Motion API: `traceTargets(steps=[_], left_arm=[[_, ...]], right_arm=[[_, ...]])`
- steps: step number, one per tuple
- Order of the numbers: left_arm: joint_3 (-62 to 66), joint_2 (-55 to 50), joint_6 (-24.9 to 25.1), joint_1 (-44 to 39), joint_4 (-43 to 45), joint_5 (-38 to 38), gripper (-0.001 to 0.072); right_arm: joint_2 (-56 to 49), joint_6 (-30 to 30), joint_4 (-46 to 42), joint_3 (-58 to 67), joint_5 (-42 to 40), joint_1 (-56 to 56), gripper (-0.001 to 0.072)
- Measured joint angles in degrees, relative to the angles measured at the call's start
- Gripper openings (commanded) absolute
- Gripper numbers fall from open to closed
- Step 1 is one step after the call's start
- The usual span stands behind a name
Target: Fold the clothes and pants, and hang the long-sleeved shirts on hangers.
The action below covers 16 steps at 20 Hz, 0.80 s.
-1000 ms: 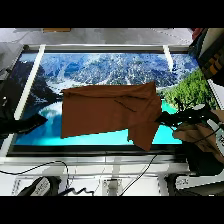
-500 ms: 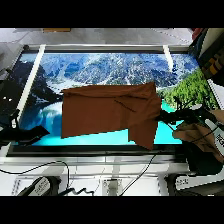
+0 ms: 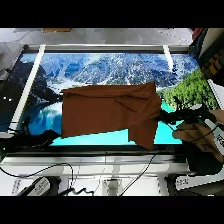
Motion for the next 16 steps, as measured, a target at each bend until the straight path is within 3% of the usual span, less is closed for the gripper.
traceTargets(steps=[2, 3, 4, 5, 7, 8, 12, 16], left_arm=[[-0.3, -2.5, 1.4, -1.7, -3.2, 0.9, 0.0699], [-0.3, -4.0, 1.9, -2.7, -5.0, 1.6, 0.0657], [-0.4, -5.7, 2.5, -3.8, -6.3, 2.6, 0.0538], [-0.4, -7.5, 3.7, -4.7, -7.7, 4.2, 0.036], [-0.5, -10.3, 6.6, -6.0, -10.4, 6.4, 0.0092], [-0.5, -11.3, 7.7, -6.4, -11.8, 7.5, 0.002], [2.3, -12.5, 10.8, -7.1, -16.0, 9.2, 0.0019], [10.0, -8.3, 11.8, -7.3, -18.7, 5.1, 0.0019]], right_arm=[[0.0, 0.0, 0.0, 0.0, 0.3, 0.0, 0.0014], [0.0, 0.0, 0.0, 0.0, 0.5, 0.0, 0.0014], [0.0, 0.0, -0.1, 0.0, 1.0, 0.0, 0.0014], [0.0, 0.0, -0.2, 0.0, 1.4, 0.0, 0.0014], [0.0, 0.0, -0.3, 0.0, 2.4, 0.0, 0.0014], [0.1, 0.0, -0.4, -0.1, 2.8, 0.0, 0.0014], [1.9, -0.6, -0.8, 1.2, 5.5, 0.1, 0.0014], [7.6, -1.1, -0.1, 4.3, 9.3, 0.1, 0.0013]])
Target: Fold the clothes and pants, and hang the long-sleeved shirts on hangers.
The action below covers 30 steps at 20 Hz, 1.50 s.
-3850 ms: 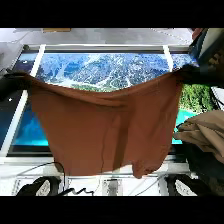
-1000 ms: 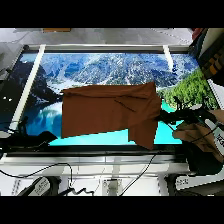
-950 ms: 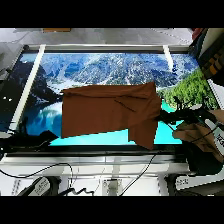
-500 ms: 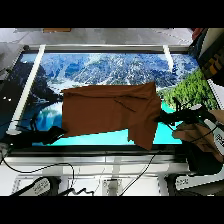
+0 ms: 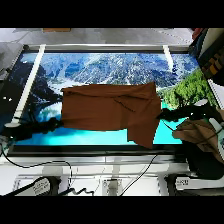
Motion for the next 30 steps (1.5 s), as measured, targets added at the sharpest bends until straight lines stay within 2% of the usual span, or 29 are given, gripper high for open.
traceTargets(steps=[4, 7, 10, 13, 15, 18, 21, 24, 27, 30], left_arm=[[10.7, 10.3, 0.3, 0.0, -3.0, -3.1, 0.0019], [18.5, 20.4, 0.5, 0.2, -5.2, -1.6, 0.002], [22.9, 31.4, 0.5, 0.3, -6.0, 6.3, 0.0019], [24.7, 41.5, 0.5, 0.3, -6.1, 17.5, 0.0019], [25.2, 46.5, 0.5, 0.3, -4.4, 23.5, 0.0019], [25.5, 50.1, 0.5, 0.3, -0.3, 28.6, 0.0019], [25.5, 48.8, 0.5, 0.3, 2.3, 30.5, 0.0018], [25.5, 41.7, -0.3, 0.3, 3.2, 25.8, 0.0018], [25.4, 28.8, -1.0, -1.6, 4.1, 16.4, 0.0018], [25.4, 13.6, 0.0, -5.8, 4.5, 13.2, 0.0019]], right_arm=[[12.2, -0.3, 3.3, 3.8, 2.6, 0.0, 0.0013], [23.6, -0.3, 6.4, 7.3, 3.8, 0.0, 0.0014], [35.4, 0.5, 8.1, 12.0, 3.3, 0.0, 0.0013], [45.2, 2.3, 8.4, 16.9, 0.2, -0.1, 0.0013], [49.6, 4.4, 7.0, 19.6, -2.6, -0.1, 0.0013], [53.0, 8.1, 4.3, 22.7, -6.6, -0.1, 0.0013], [51.7, 10.4, 2.6, 24.0, -8.4, -0.1, 0.0012], [44.4, 13.4, 1.8, 24.4, -7.5, -0.1, 0.0013], [32.3, 16.1, 1.7, 24.5, -5.5, 0.8, 0.0013], [18.2, 17.1, 1.6, 24.7, -5.6, 3.9, 0.0014]])
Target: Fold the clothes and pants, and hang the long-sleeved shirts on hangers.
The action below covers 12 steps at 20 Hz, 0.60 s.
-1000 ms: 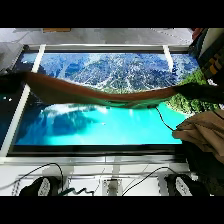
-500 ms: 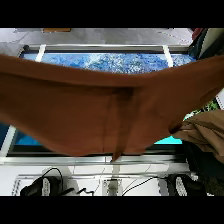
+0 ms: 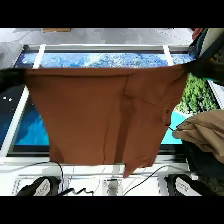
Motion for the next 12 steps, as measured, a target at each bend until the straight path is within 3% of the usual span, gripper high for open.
traceTargets(steps=[6, 9, 12], left_arm=[[0.0, -21.5, 1.3, -7.1, -0.3, 8.8, 0.0019], [0.0, -25.1, 1.4, -8.2, -0.2, 11.5, 0.002], [0.1, -26.2, 1.5, -7.6, 1.8, 10.2, 0.0018]], right_arm=[[-21.6, 0.5, 0.4, 0.0, -9.7, 5.3, 0.0014], [-25.7, 0.6, -0.3, 0.1, -12.4, 6.1, 0.0013], [-27.3, 0.7, -5.1, 0.2, -9.2, 6.5, 0.0013]])
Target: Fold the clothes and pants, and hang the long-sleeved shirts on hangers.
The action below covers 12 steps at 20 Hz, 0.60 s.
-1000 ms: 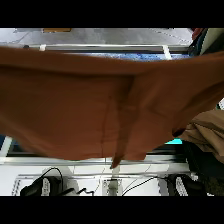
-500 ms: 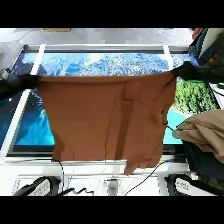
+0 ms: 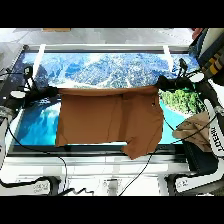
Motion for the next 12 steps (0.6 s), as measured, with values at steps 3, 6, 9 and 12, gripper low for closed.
traceTargets(steps=[3, 6, 9, 12], left_arm=[[0.0, -0.4, -1.6, 0.5, 5.7, -5.9, 0.0018], [0.0, -1.0, -5.1, 0.3, 12.9, -12.7, 0.002], [0.0, -2.0, -7.1, 0.1, 16.5, -17.1, 0.0697], [0.0, -1.7, -8.9, 0.0, 18.0, -19.5, 0.0713]], right_arm=[[-0.7, 0.7, -7.9, 0.0, 6.6, 0.1, 0.0013], [-1.0, 2.5, -13.9, 0.0, 12.5, 0.2, 0.0013], [-1.1, 4.0, -17.2, 0.0, 15.7, 0.2, 0.0624], [-1.0, 4.7, -18.6, 0.2, 17.4, 0.2, 0.0688]])
